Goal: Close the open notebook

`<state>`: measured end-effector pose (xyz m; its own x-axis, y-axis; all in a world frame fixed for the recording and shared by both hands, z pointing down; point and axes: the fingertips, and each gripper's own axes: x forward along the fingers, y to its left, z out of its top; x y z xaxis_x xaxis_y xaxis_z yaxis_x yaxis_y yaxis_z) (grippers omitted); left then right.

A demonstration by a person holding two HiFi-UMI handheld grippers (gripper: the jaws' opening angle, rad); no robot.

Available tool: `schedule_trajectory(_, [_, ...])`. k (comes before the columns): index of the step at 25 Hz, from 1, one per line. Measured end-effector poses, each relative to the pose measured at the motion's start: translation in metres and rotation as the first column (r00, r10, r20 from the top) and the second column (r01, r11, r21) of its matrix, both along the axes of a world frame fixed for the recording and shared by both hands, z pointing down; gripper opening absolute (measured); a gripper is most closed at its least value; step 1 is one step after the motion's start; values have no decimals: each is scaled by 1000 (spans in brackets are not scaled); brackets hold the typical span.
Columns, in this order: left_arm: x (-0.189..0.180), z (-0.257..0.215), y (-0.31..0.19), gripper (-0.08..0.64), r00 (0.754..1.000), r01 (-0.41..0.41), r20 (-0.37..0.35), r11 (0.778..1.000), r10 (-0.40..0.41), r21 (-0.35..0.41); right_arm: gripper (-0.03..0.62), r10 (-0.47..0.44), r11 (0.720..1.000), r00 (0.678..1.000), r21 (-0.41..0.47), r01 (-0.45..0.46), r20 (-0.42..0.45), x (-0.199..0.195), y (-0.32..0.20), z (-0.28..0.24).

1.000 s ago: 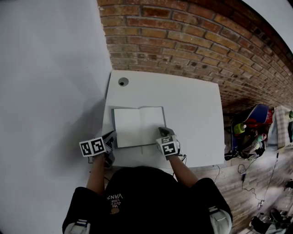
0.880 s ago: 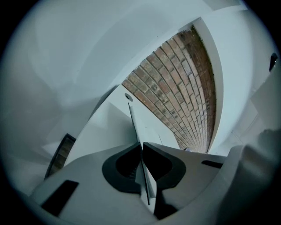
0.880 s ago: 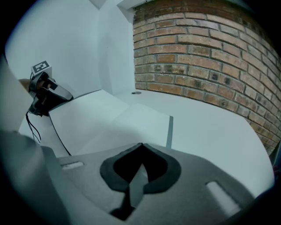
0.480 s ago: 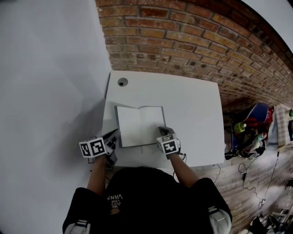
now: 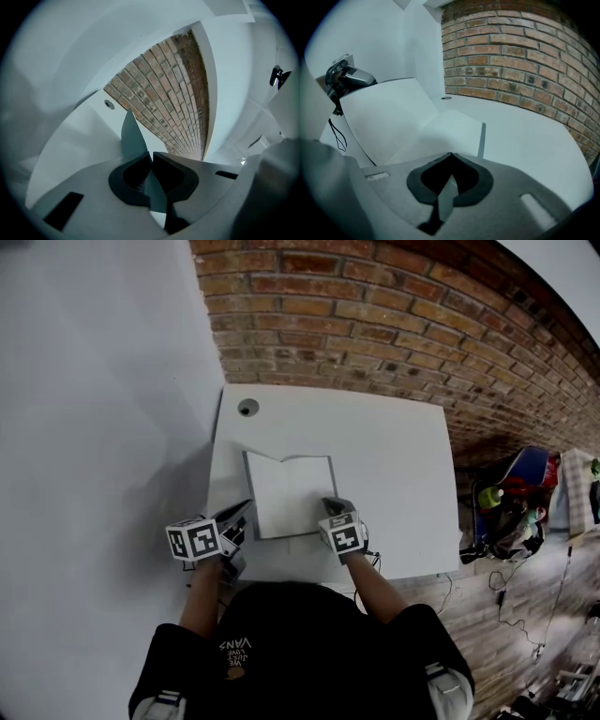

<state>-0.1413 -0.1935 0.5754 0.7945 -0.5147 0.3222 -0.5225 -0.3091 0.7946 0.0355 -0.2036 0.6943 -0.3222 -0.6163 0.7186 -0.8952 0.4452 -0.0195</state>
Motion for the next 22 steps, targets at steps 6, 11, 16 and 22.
schedule_trajectory(6, [17, -10, -1, 34, 999, -35, -2, 999, 35, 29, -2, 1, 1000, 1000, 3, -1, -1, 0, 0, 1])
schedule_trajectory(11, [32, -16, -1, 34, 998, -67, -9, 997, 67, 41, -2, -9, 1000, 1000, 0, 9, -12, 0, 0, 0])
schedule_trajectory(16, [42, -19, -1, 34, 995, -95, 3, 994, 95, 53, -2, 3, 1000, 1000, -6, -3, -21, 4, 1, -1])
schedule_trajectory(22, [50, -20, 0, 34, 994, -113, 4, 992, 112, 56, -3, 24, 1000, 1000, 5, -24, -17, 11, 9, -6])
